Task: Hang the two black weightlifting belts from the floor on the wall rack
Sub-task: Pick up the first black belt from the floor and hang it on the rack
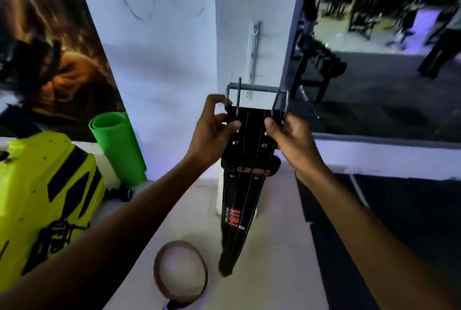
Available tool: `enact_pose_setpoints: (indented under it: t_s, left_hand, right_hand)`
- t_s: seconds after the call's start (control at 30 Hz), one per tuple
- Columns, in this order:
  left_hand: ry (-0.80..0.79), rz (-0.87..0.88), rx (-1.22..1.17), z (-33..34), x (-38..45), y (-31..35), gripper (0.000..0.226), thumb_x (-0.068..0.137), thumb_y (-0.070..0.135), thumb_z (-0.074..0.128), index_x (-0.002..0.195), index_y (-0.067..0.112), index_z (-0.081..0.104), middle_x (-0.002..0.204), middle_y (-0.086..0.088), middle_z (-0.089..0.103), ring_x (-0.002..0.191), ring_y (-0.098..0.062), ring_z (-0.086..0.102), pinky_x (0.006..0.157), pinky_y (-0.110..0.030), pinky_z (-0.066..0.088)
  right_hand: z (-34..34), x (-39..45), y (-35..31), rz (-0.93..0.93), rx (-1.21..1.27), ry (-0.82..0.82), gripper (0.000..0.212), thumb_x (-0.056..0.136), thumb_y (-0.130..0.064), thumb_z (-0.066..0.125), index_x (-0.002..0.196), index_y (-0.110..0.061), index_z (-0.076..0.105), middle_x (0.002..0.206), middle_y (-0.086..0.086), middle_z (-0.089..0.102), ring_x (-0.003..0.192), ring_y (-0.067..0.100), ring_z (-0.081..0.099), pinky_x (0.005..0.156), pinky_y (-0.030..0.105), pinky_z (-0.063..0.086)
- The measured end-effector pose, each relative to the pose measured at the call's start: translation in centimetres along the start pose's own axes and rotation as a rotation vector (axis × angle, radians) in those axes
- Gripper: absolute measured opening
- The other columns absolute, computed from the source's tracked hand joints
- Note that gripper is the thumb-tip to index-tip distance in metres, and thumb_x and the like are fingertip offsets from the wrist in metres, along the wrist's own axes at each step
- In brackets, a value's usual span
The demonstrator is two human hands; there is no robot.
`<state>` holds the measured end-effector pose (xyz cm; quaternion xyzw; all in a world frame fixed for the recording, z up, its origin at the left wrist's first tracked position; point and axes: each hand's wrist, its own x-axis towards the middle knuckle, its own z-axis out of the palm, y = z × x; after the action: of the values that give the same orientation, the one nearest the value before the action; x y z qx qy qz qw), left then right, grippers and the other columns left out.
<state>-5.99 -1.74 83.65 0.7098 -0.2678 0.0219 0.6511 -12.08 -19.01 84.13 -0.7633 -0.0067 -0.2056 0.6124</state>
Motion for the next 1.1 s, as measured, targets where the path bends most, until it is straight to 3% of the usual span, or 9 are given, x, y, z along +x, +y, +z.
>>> enact_pose_setpoints:
  t_s: [0.1,0.2,0.27,0.4,0.5,0.7,0.83,0.93,1.1]
  left_hand:
    - [0.058,0.099,-0.041,-0.5,-1.2,7.8,0.034,0.092,-0.004,0.058,0.110,0.019,0.040,0.085,-0.007,0.071,0.063,-0.015,0.064,0.061,-0.029,0.054]
    - [0.100,0.163,-0.073,-1.0,-2.1,14.7,0.033,0.093,0.000,0.060,0.114,0.019,0.044,0.095,-0.016,0.075,0.073,-0.025,0.068,0.068,-0.039,0.058]
    - [0.150,0.211,-0.086,-1.3,-2.7,19.0,0.032,0.093,0.002,0.061,0.114,0.020,0.046,0.096,-0.018,0.075,0.072,-0.026,0.067,0.066,-0.039,0.057]
    - [0.261,0.293,-0.104,-1.7,-3.2,25.8,0.029,0.091,0.003,0.063,0.111,0.020,0.050,0.088,-0.018,0.074,0.069,-0.026,0.065,0.064,-0.041,0.056]
    - [0.352,0.323,-0.101,-1.6,-3.6,30.2,0.028,0.089,0.005,0.064,0.107,0.023,0.052,0.087,-0.011,0.073,0.070,-0.022,0.067,0.066,-0.044,0.059]
    - [0.421,0.332,-0.187,0.2,-4.3,36.7,0.024,0.092,0.006,0.063,0.105,0.021,0.050,0.083,-0.011,0.071,0.061,-0.020,0.064,0.054,-0.032,0.055]
    - [0.410,0.372,-0.209,1.8,-4.9,39.8,0.025,0.093,0.003,0.062,0.102,0.022,0.049,0.079,-0.011,0.069,0.051,-0.015,0.060,0.045,-0.027,0.052]
    - [0.421,0.382,-0.198,2.3,-5.2,41.3,0.025,0.092,0.002,0.062,0.101,0.022,0.048,0.079,-0.013,0.068,0.049,-0.016,0.060,0.042,-0.025,0.048]
    - [0.424,0.383,-0.192,2.1,-5.6,42.7,0.025,0.092,0.003,0.062,0.098,0.023,0.048,0.075,-0.009,0.067,0.048,-0.017,0.057,0.043,-0.026,0.047]
  right_hand:
    - [-0.3,-2.0,-7.6,-0.086,0.041,0.120,0.010,0.096,-0.024,0.058,0.090,-0.018,0.064,0.074,-0.004,0.065,0.065,-0.001,0.061,0.063,0.019,0.051]
    - [-1.1,-3.6,-13.4,-0.109,0.035,0.111,0.033,0.098,-0.037,0.051,0.101,-0.007,0.064,0.095,0.016,0.070,0.087,0.016,0.068,0.082,0.038,0.053]
    - [-1.9,-4.8,-16.7,-0.123,0.033,0.068,0.033,0.097,-0.041,0.050,0.106,-0.012,0.063,0.110,0.014,0.070,0.104,0.021,0.067,0.098,0.046,0.049]
    - [-3.1,-6.9,-20.8,-0.237,0.124,-0.051,0.053,0.086,-0.043,0.062,0.130,-0.014,0.053,0.118,0.003,0.070,0.110,0.010,0.066,0.094,0.028,0.053]
    - [-4.4,-7.9,-23.0,-0.312,0.099,-0.101,0.066,0.075,-0.038,0.072,0.133,-0.015,0.051,0.122,0.002,0.068,0.112,0.011,0.065,0.096,0.030,0.053]
    - [-6.6,-9.4,-24.3,-0.382,0.227,0.030,0.031,0.083,0.001,0.069,0.113,0.004,0.061,0.101,0.012,0.072,0.088,0.010,0.071,0.085,0.025,0.056]
    - [-7.2,-11.7,-20.7,-0.293,0.126,0.048,0.015,0.077,-0.022,0.076,0.085,-0.012,0.068,0.069,-0.008,0.072,0.065,0.006,0.067,0.063,0.017,0.051]
    - [-7.2,-14.8,-16.4,-0.151,0.068,0.023,0.029,0.074,-0.032,0.077,0.072,-0.008,0.061,0.049,-0.009,0.056,0.047,0.008,0.048,0.048,0.018,0.039]
    - [-6.8,-18.7,-14.5,-0.073,-0.018,-0.032,0.027,0.065,-0.043,0.080,0.073,-0.022,0.065,0.058,-0.012,0.066,0.055,0.000,0.061,0.054,0.013,0.045]
